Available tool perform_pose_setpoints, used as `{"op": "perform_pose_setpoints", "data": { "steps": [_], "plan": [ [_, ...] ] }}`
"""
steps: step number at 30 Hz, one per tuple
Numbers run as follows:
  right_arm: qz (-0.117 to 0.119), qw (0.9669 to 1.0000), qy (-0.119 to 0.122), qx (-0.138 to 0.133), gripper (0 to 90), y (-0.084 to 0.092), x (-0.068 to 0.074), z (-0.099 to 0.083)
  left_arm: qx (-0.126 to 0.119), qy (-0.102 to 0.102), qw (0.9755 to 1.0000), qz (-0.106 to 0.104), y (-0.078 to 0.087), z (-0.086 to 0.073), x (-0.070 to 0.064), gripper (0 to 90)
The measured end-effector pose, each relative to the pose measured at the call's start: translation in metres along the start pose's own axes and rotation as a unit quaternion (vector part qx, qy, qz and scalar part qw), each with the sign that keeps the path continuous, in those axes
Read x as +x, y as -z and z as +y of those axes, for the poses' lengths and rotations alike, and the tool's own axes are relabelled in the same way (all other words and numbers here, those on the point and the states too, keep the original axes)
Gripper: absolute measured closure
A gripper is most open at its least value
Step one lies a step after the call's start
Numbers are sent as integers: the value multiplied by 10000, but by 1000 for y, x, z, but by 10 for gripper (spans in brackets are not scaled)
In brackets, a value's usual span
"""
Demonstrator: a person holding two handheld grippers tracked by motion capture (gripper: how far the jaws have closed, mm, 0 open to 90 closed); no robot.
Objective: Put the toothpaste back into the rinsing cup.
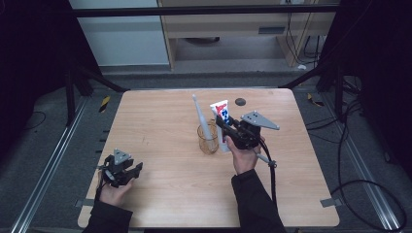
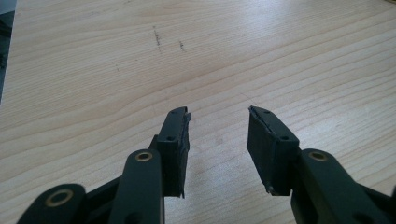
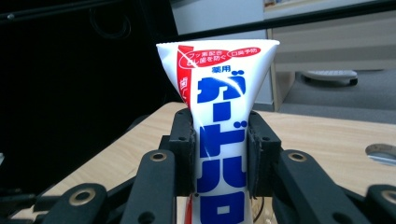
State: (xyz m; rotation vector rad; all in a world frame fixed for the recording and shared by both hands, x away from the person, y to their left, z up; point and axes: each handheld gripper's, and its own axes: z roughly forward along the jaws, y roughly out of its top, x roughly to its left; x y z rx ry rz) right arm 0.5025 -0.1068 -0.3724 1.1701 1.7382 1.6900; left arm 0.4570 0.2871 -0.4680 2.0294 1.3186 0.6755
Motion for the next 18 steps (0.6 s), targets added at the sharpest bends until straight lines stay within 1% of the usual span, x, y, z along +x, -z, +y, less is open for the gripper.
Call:
{"op": "perform_pose_setpoints", "data": {
  "steps": [3,4,11,12,13,18],
  "plan": [
    [5,10000,-5,-98,688,-4,-2,3,-1,1,10000,1,0,0,0,581],
    [8,9999,-39,-132,687,-5,-2,4,-2,1,10000,1,0,0,0,581],
    [-72,9994,23,-336,687,-16,-6,12,-5,-1,10000,2,0,0,0,581],
    [-66,9993,-26,-368,686,-18,-6,13,-7,0,10000,3,0,0,1,581],
    [-69,9992,-11,-399,686,-19,-6,13,-4,0,10000,3,0,0,1,581],
    [-94,9988,16,-471,686,-30,-7,15,-9,-4,10000,2,0,0,1,581]
  ]
}}
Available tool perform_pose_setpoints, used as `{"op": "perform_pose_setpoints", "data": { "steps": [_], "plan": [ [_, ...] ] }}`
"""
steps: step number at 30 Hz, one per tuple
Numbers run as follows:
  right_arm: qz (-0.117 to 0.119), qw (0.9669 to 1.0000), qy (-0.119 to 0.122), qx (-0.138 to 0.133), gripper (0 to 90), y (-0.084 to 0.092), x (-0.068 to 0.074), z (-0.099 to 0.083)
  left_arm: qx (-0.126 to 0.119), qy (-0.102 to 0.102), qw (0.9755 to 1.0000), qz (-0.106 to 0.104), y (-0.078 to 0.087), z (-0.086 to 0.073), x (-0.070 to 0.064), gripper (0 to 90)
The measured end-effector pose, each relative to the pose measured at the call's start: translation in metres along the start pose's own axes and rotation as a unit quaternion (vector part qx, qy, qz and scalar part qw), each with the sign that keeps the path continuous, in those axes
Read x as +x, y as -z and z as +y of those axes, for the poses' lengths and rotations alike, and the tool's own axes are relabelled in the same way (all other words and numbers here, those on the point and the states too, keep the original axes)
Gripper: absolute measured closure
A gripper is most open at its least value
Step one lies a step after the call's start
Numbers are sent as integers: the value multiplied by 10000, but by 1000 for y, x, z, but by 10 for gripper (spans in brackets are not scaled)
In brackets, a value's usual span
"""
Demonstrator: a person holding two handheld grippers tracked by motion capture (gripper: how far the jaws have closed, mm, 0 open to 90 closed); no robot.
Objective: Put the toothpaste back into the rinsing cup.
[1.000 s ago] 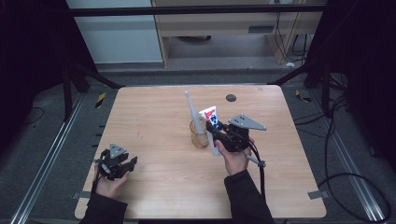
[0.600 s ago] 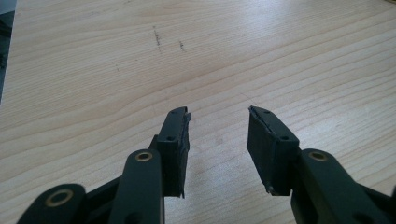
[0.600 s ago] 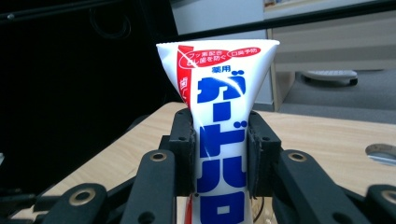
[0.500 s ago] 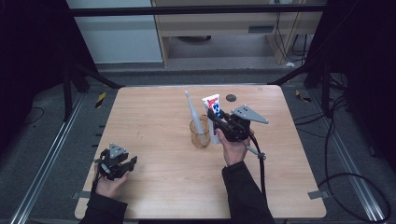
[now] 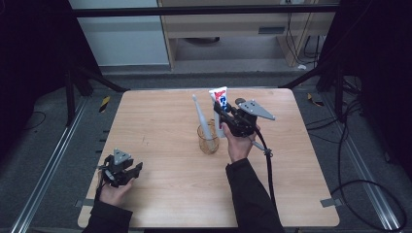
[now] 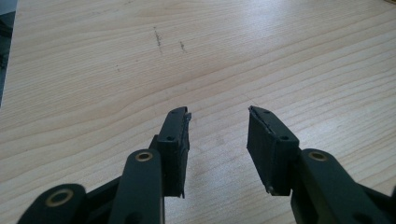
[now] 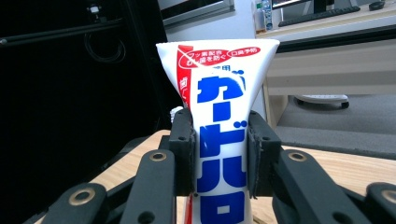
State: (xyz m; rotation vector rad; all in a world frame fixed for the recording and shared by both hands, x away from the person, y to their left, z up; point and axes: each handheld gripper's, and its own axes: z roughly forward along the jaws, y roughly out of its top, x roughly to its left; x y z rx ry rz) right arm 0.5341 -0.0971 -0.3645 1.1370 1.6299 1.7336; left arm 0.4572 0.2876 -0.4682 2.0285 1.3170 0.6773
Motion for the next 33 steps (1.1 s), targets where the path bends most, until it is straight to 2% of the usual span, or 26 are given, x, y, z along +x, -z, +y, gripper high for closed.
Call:
{"op": "perform_pose_setpoints", "data": {
  "steps": [9,19,33],
  "plan": [
    [31,10000,26,-30,685,-19,-1,-6,3,-3,10000,-4,-1,0,0,581],
    [53,10000,-1,85,684,-38,-3,-22,13,-7,10000,-9,-1,-1,1,583],
    [8,9998,-19,175,683,-47,-7,-37,19,-15,10000,-4,-2,-1,0,585]
  ]
}}
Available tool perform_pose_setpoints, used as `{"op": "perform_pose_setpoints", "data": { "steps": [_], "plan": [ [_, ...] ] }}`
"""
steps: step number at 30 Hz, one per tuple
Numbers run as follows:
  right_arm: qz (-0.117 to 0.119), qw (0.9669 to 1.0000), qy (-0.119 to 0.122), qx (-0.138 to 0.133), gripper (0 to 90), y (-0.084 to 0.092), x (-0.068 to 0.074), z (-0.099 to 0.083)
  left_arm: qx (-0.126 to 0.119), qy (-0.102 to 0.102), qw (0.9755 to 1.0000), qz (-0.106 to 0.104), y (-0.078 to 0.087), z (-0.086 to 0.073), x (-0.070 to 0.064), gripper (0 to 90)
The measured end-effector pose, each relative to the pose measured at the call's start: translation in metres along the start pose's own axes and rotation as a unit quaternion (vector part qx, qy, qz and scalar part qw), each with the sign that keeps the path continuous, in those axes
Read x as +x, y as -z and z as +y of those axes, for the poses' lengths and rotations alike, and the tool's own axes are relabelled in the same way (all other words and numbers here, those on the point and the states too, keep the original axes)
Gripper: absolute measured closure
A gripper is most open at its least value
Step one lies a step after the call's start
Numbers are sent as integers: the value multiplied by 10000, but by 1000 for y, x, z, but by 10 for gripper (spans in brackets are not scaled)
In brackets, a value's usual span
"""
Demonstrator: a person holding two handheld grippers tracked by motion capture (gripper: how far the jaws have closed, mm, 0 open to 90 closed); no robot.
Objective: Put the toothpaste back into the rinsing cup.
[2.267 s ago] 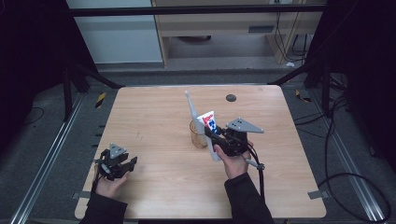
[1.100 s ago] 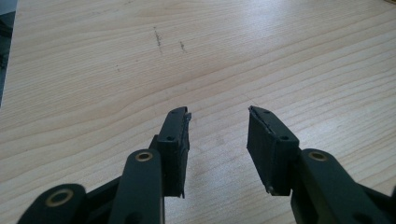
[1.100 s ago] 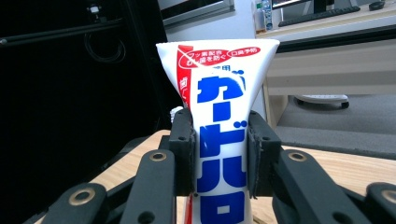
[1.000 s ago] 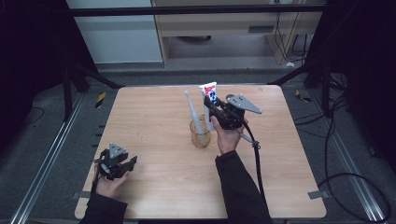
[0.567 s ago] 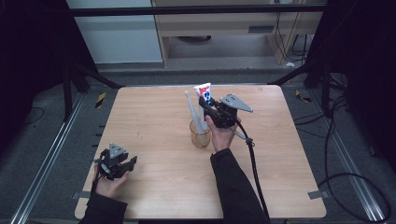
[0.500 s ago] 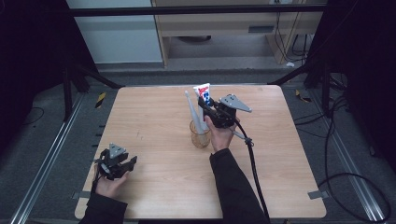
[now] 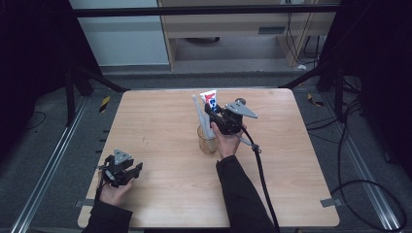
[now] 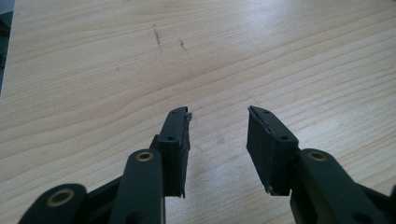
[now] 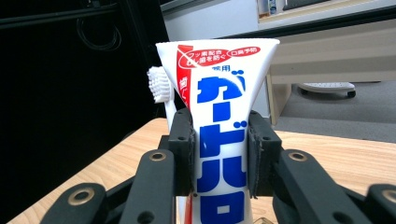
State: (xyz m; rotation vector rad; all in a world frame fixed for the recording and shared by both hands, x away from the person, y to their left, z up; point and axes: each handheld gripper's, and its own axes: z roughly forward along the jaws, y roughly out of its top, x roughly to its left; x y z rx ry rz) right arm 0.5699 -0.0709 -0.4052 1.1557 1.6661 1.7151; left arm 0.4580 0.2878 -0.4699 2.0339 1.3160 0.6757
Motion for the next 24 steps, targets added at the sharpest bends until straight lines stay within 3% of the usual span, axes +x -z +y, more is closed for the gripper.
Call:
{"op": "perform_pose_setpoints", "data": {
  "steps": [12,16,24],
  "plan": [
    [-21,9998,116,179,683,-5,4,-11,-3,-3,10000,5,0,0,0,587],
    [-72,9998,121,129,683,-4,2,-15,-1,-9,10000,3,0,0,0,587],
    [-74,9989,226,401,679,0,-1,-24,13,-20,10000,6,0,0,-1,587]
  ]
}}
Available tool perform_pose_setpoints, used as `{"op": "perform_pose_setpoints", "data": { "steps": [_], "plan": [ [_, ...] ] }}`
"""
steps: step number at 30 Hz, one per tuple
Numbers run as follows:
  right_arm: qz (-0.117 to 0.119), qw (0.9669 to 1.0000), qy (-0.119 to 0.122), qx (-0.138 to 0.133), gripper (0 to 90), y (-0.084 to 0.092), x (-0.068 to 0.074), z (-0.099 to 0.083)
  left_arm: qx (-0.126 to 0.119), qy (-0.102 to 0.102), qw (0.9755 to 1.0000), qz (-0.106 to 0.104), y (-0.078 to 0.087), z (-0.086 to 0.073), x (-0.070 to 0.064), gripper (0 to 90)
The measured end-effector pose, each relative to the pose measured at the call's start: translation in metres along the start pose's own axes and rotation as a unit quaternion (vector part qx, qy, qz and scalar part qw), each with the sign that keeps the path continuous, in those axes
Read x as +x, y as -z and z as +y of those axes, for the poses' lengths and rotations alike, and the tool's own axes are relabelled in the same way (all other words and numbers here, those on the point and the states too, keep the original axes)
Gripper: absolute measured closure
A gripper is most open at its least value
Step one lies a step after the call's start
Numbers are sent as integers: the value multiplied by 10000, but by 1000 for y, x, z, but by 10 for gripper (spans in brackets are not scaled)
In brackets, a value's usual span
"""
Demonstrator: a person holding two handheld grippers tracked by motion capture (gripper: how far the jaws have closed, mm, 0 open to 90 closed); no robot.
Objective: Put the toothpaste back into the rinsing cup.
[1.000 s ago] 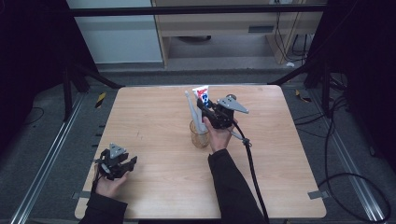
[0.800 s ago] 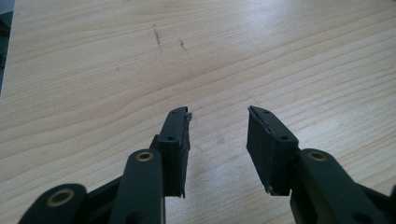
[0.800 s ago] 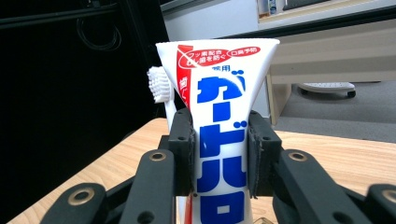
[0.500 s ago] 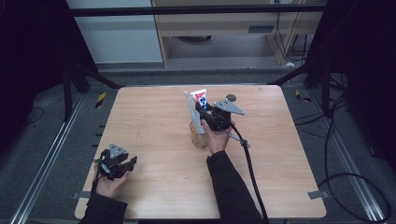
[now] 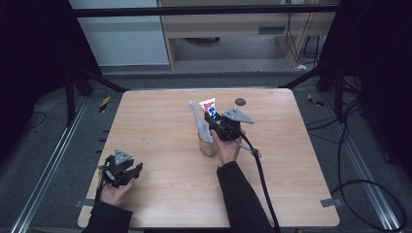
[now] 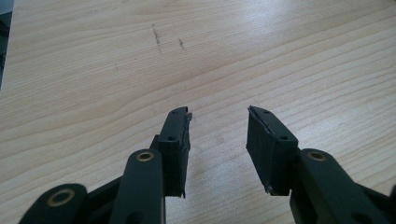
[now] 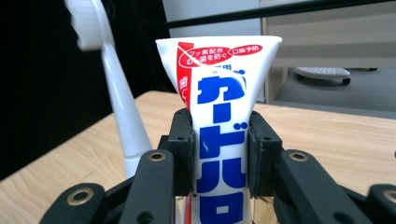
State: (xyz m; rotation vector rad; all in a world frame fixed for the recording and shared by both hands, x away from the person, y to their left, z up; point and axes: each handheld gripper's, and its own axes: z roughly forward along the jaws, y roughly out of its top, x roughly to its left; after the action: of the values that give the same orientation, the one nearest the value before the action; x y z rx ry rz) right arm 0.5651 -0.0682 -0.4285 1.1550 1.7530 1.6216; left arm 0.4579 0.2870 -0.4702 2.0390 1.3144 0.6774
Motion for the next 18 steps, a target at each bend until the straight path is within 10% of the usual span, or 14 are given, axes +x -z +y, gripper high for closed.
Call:
{"op": "perform_pose_setpoints", "data": {
  "steps": [18],
  "plan": [
    [-40,9978,248,606,615,18,4,8,14,-15,10000,10,-1,0,-1,587]
  ]
}}
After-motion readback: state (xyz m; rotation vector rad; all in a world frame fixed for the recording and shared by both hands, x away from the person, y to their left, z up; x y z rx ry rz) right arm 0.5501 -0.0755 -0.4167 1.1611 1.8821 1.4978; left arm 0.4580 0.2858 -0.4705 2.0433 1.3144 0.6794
